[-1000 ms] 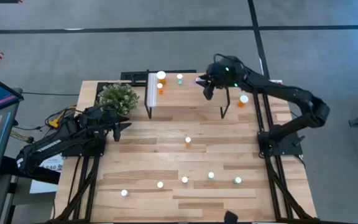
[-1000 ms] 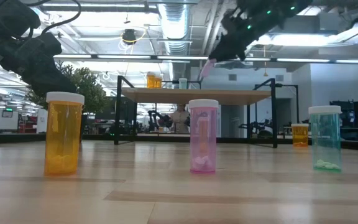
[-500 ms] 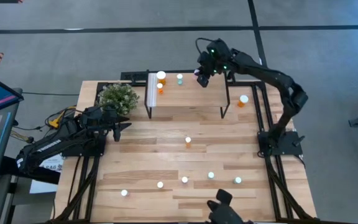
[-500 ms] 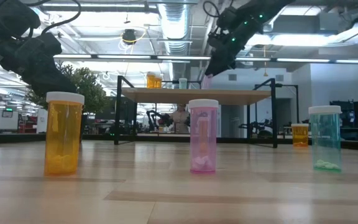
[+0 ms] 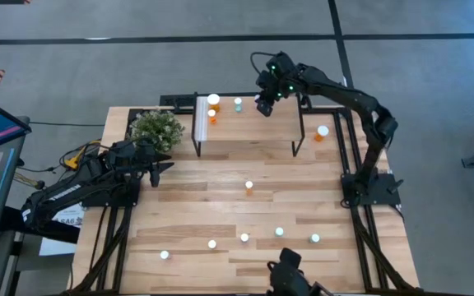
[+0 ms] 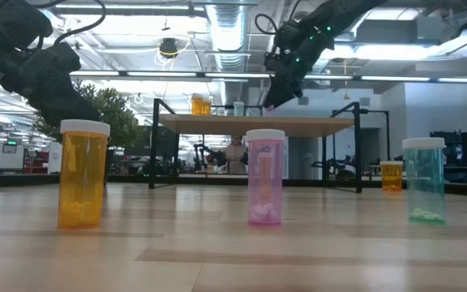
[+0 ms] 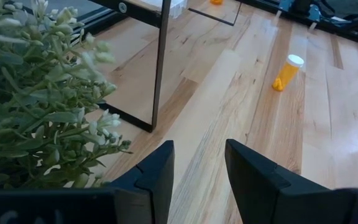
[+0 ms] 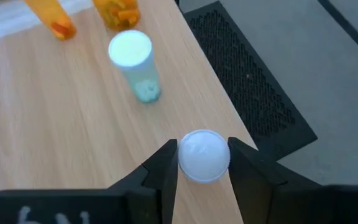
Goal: Pick and place medicine bottles onto shelf by color
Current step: Put the small top pink pill bottle on the shelf, then adjust the shelf
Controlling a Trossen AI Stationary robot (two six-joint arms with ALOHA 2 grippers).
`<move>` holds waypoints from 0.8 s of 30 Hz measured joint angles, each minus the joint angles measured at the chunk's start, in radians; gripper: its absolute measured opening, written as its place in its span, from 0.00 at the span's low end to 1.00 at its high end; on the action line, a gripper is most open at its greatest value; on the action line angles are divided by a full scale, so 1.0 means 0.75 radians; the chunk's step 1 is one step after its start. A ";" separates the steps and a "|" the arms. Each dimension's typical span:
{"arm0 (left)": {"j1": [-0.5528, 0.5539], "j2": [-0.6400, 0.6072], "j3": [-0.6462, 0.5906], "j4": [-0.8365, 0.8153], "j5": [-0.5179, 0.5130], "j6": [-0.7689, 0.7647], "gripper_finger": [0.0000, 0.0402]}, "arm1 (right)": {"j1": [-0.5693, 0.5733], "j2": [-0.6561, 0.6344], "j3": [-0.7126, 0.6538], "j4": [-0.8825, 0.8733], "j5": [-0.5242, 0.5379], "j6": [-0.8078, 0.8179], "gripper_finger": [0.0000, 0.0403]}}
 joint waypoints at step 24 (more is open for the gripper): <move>0.000 0.000 0.000 0.000 0.000 0.000 0.32 | 0.009 -0.055 0.163 -0.211 0.012 0.017 0.58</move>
